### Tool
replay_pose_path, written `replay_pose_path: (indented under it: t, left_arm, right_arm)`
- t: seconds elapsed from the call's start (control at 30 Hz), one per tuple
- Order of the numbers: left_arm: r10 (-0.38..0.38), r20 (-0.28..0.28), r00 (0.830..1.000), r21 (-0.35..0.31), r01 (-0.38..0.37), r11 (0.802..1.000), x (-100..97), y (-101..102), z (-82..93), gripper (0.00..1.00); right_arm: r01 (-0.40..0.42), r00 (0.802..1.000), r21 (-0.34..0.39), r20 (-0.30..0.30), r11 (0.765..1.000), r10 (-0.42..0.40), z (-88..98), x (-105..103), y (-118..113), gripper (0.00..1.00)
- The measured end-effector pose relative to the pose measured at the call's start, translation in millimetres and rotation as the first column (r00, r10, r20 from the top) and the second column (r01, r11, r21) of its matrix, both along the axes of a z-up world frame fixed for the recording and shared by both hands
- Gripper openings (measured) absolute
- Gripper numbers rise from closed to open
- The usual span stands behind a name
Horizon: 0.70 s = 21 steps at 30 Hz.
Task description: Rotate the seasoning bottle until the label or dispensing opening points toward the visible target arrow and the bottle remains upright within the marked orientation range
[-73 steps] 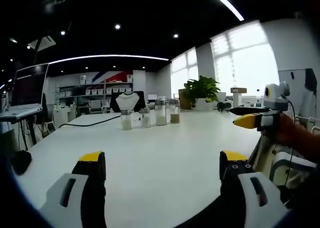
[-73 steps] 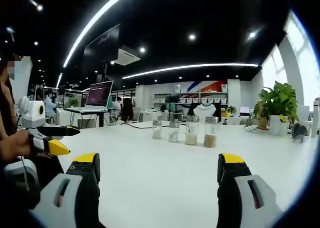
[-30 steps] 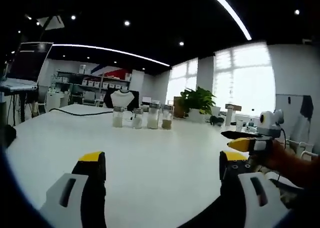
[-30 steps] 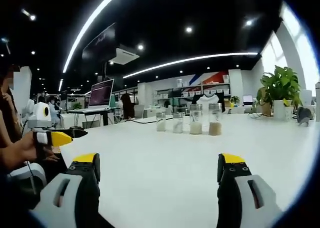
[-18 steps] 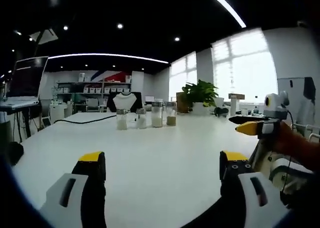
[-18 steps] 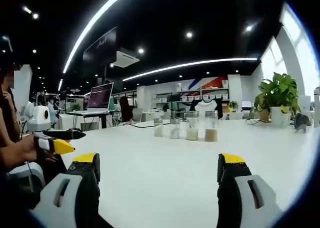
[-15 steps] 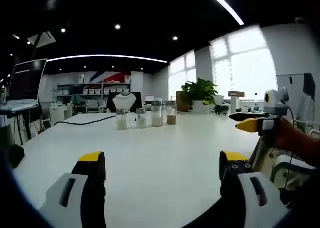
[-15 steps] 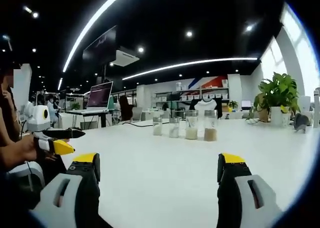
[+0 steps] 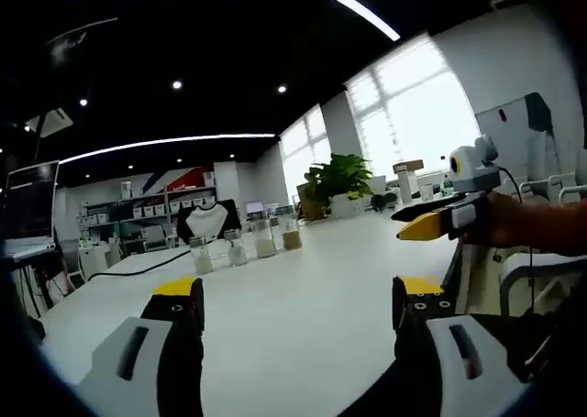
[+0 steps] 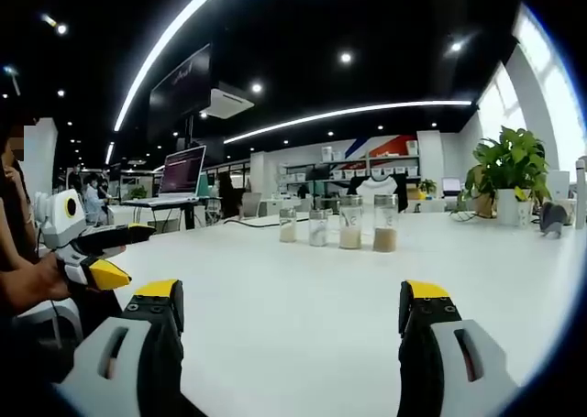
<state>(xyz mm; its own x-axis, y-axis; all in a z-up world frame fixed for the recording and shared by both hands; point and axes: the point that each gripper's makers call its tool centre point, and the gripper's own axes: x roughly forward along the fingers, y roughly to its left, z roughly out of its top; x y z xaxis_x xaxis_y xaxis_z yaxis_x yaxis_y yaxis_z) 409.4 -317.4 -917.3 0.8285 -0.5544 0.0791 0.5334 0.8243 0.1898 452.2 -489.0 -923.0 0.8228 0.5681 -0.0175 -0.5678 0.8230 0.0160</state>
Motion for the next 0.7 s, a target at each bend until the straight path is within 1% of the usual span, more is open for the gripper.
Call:
replay_pose_path:
  t: [0.03, 0.17, 0.27, 0.3, 0.33, 0.37, 0.4, 0.43, 0.47, 0.5, 0.53, 0.57, 0.6, 0.63, 0.67, 0.7]
  left_arm:
    - [-0.027, 0.017, 0.999, -0.005, 0.027, 1.000, -3.4, -5.0, 2.5, 0.88]
    - [-0.070, 0.044, 0.997, -0.021, 0.071, 0.997, -9.1, -11.2, 5.7, 0.81]
    - [-0.082, 0.048, 0.995, -0.039, 0.084, 0.996, -9.8, -11.9, 6.7, 0.81]
    - [-0.082, 0.064, 0.995, -0.039, 0.084, 0.996, -10.3, -11.2, 8.5, 0.80]
    - [-0.090, 0.093, 0.992, -0.040, 0.094, 0.995, -12.6, -10.9, 12.3, 0.78]
    - [-0.101, 0.097, 0.990, -0.058, 0.107, 0.993, -14.3, -11.7, 14.2, 0.78]
    - [-0.104, 0.085, 0.991, -0.075, 0.111, 0.991, -13.9, -11.3, 14.2, 0.79]
    - [-0.102, 0.062, 0.993, -0.096, 0.107, 0.990, -11.6, -9.6, 12.4, 0.80]
    - [-0.098, 0.057, 0.994, -0.097, 0.103, 0.990, -10.8, -8.1, 11.2, 0.79]
    - [-0.078, 0.035, 0.996, -0.096, 0.081, 0.992, -8.4, -5.2, 7.4, 0.78]
    - [-0.073, -0.007, 0.997, -0.085, 0.073, 0.994, -5.5, -4.6, 1.0, 0.79]
    - [-0.067, -0.007, 0.998, -0.078, 0.067, 0.995, -4.0, -4.7, 0.4, 0.82]
    - [-0.051, 0.008, 0.999, -0.060, 0.051, 0.997, -3.0, -3.0, 0.1, 0.87]
    - [-0.036, 0.031, 0.999, -0.060, 0.038, 0.997, -2.5, -0.8, 2.5, 0.90]
    - [-0.038, 0.046, 0.998, -0.080, 0.041, 0.996, -3.4, 1.1, 5.6, 0.88]
    - [-0.058, 0.064, 0.996, -0.133, 0.066, 0.989, -6.2, 2.4, 12.3, 0.84]
  right_arm:
    - [0.001, 1.000, 0.001, -0.003, 1.000, -0.001, -0.6, 0.4, -0.9, 0.99]
    - [0.006, 1.000, 0.004, -0.012, 1.000, -0.006, -2.4, 1.1, -3.6, 0.99]
    - [0.008, 1.000, 0.003, -0.013, 1.000, -0.008, -2.6, 1.5, -4.4, 0.99]
    - [0.008, 1.000, 0.003, -0.014, 1.000, -0.008, -2.7, 1.5, -4.4, 0.99]
    - [0.007, 1.000, 0.004, -0.014, 1.000, -0.007, -2.6, 1.5, -4.2, 0.99]
    - [0.007, 1.000, 0.005, -0.014, 1.000, -0.007, -2.6, 1.4, -3.9, 0.99]
    - [0.006, 1.000, 0.005, -0.015, 1.000, -0.006, -2.8, 1.2, -3.6, 0.99]
    - [0.003, 1.000, 0.004, -0.017, 1.000, -0.003, -3.4, 0.9, -2.7, 0.99]
    - [0.000, 1.000, 0.002, -0.018, 1.000, 0.000, -3.9, 0.6, -1.8, 0.99]
    - [-0.005, 1.000, -0.002, -0.021, 1.000, 0.005, -4.8, 0.0, -0.3, 0.99]
    - [-0.008, 1.000, -0.004, -0.022, 1.000, 0.008, -5.2, -0.5, 0.7, 0.99]
    - [-0.009, 1.000, -0.004, -0.022, 1.000, 0.009, -5.2, -0.7, 1.2, 0.99]
    - [-0.010, 1.000, -0.004, -0.022, 1.000, 0.010, -5.2, -0.8, 1.4, 0.99]
    - [-0.008, 1.000, -0.003, -0.022, 1.000, 0.008, -5.0, -0.8, 1.4, 0.99]
    - [-0.006, 1.000, -0.002, -0.022, 1.000, 0.006, -4.9, -0.5, 1.1, 0.99]
    - [-0.005, 1.000, -0.001, -0.021, 1.000, 0.004, -4.6, -0.2, 0.7, 0.99]
